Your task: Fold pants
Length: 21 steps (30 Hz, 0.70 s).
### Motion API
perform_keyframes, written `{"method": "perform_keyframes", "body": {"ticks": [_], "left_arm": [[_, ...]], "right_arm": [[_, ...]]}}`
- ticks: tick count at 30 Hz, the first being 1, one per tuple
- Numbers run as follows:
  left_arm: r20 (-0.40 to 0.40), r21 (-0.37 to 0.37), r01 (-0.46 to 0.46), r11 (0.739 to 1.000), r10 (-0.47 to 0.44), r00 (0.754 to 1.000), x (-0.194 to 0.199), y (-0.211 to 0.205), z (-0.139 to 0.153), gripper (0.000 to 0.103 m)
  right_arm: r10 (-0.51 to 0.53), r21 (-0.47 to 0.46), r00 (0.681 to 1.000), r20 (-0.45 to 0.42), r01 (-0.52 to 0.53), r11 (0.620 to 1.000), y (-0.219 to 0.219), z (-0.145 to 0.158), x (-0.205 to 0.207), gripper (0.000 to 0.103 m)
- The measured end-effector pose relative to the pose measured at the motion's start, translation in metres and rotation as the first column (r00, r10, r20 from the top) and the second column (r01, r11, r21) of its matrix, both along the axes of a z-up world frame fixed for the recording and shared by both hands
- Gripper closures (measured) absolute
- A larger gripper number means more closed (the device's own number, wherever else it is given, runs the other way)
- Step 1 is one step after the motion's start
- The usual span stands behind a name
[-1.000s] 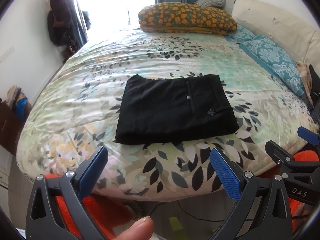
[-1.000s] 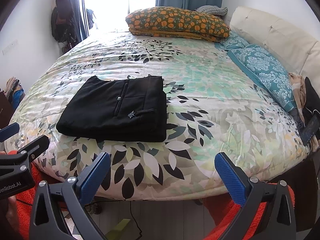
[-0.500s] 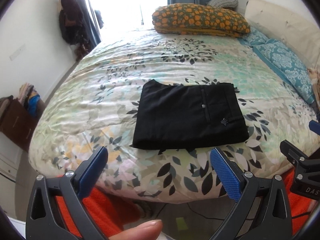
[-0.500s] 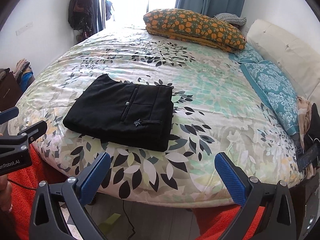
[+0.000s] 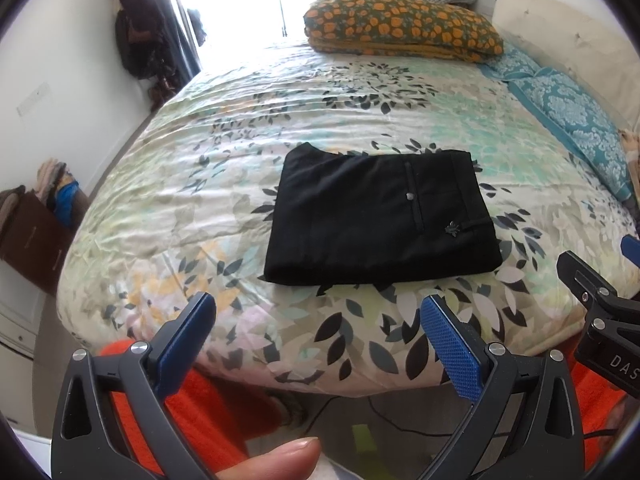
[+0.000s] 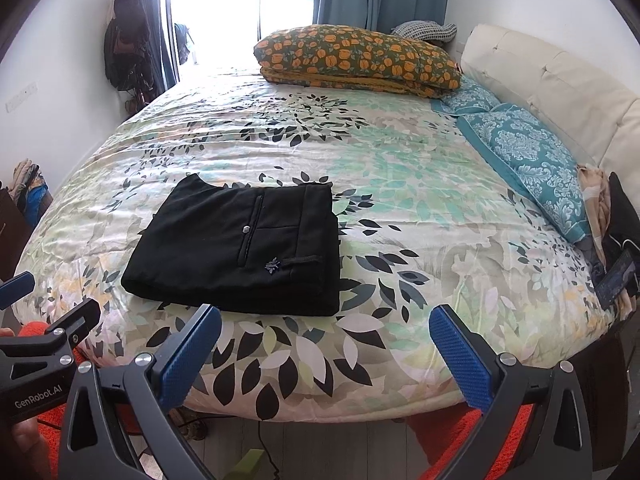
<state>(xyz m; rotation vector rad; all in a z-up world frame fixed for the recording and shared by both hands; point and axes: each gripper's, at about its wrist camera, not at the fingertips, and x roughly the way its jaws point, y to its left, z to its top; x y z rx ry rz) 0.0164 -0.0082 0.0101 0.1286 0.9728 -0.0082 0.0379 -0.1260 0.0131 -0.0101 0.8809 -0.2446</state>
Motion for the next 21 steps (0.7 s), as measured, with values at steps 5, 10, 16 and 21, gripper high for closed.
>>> {"method": "perform_keyframes", "body": {"ticks": [5, 10, 16, 21], "left_arm": [[-0.007, 0.012, 0.006, 1.0, -0.006, 1.0, -0.0002, -0.0014, -0.0021, 0.001], [0.019, -0.002, 0.008, 1.0, -0.008, 1.0, -0.0028, 0.0002, 0.0043, 0.001], [0.012, -0.017, 0.014, 1.0, -0.014, 1.0, -0.0035, 0.001, 0.0048, 0.001], [0.017, -0.012, 0.012, 1.0, -0.012, 1.0, -0.0036, 0.0015, 0.0051, 0.001]], "right_arm": [[0.003, 0.003, 1.0, -0.002, -0.003, 1.0, 0.0035, -0.0003, -0.0005, 0.0], [0.001, 0.007, 1.0, -0.002, -0.001, 1.0, 0.0043, 0.0005, -0.0018, 0.0], [-0.002, 0.004, 1.0, 0.005, 0.002, 1.0, 0.0048, 0.0022, -0.0028, 0.0], [0.001, 0.002, 1.0, 0.003, -0.001, 1.0, 0.0045, 0.0041, -0.0032, 0.0]]}}
